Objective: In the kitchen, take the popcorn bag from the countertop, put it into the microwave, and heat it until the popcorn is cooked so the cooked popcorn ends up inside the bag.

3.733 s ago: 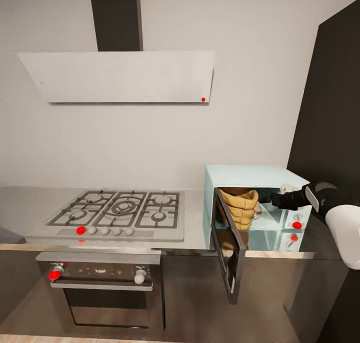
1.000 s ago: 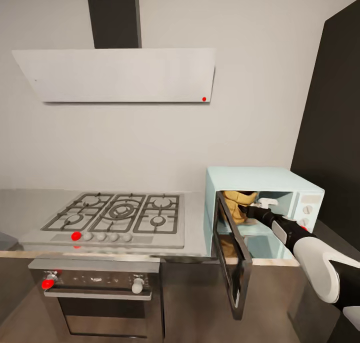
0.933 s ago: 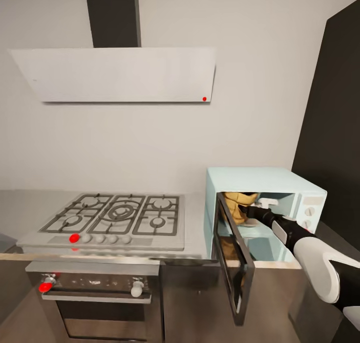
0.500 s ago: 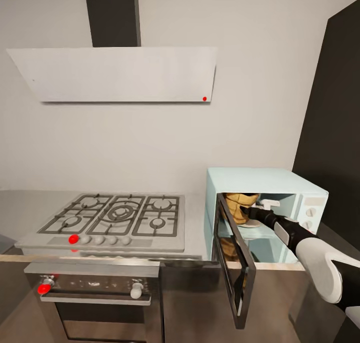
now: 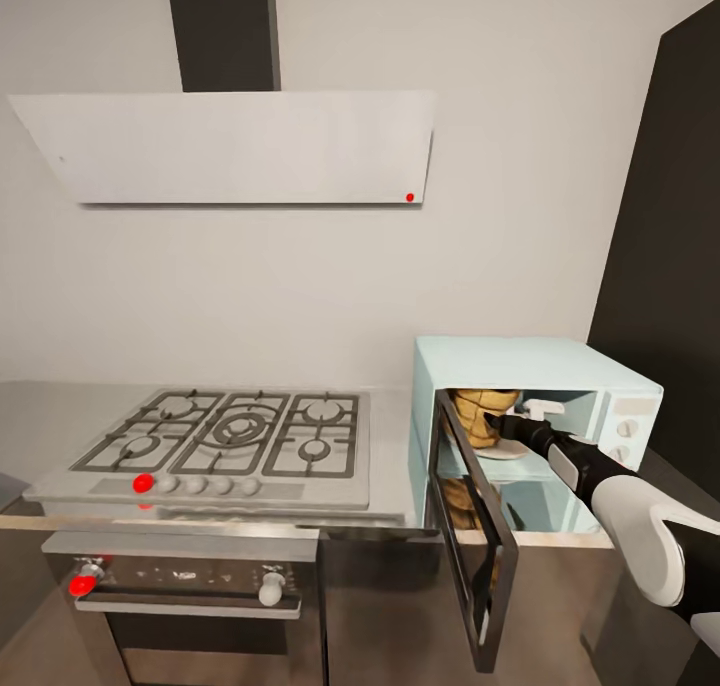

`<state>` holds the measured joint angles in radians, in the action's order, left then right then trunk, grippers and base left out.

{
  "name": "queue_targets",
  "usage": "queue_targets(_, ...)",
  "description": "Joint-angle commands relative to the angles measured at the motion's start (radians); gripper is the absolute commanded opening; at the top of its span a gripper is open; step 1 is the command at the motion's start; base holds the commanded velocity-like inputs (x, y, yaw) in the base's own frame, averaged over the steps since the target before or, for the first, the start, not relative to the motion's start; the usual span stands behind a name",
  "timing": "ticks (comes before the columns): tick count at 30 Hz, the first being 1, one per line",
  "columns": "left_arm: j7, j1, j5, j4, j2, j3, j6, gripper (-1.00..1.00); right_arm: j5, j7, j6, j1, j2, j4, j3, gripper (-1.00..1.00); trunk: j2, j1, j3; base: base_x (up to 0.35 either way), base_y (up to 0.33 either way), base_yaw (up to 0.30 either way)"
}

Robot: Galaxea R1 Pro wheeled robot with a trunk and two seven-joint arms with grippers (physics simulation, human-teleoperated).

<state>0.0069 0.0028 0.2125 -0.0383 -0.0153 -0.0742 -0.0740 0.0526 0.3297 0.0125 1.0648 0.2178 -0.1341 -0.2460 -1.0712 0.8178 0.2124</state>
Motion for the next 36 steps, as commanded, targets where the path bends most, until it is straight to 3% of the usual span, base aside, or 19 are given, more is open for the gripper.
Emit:
queue_targets(1, 0.001, 0.000, 0.000, -0.002, 0.000, -0.007, -0.001, 1.00, 0.006, 0.005, 0.001, 0.001, 0.000, 0.001, -0.008, 1.00, -0.001, 0.000, 0.001, 0.017, 0.000, 0.000)
queue_targets(10, 0.001, 0.000, 0.001, -0.001, 0.000, -0.008, -0.001, 1.00, 0.005, 0.005, 0.001, 0.001, 0.002, 0.000, -0.009, 1.00, -0.001, 0.000, 0.001, -0.012, -0.001, 0.000)
queue_targets(28, 0.002, 0.000, 0.001, 0.000, -0.001, -0.009, -0.001, 1.00, 0.018, 0.012, -0.008, 0.001, 0.002, -0.001, -0.003, 1.00, -0.001, 0.000, 0.001, -0.300, -0.023, 0.000)
queue_targets(36, 0.002, 0.000, 0.002, -0.001, -0.001, -0.009, -0.001, 1.00, 0.039, 0.015, -0.011, 0.001, 0.002, 0.000, -0.002, 1.00, -0.001, 0.000, 0.001, -0.087, 0.000, 0.000)
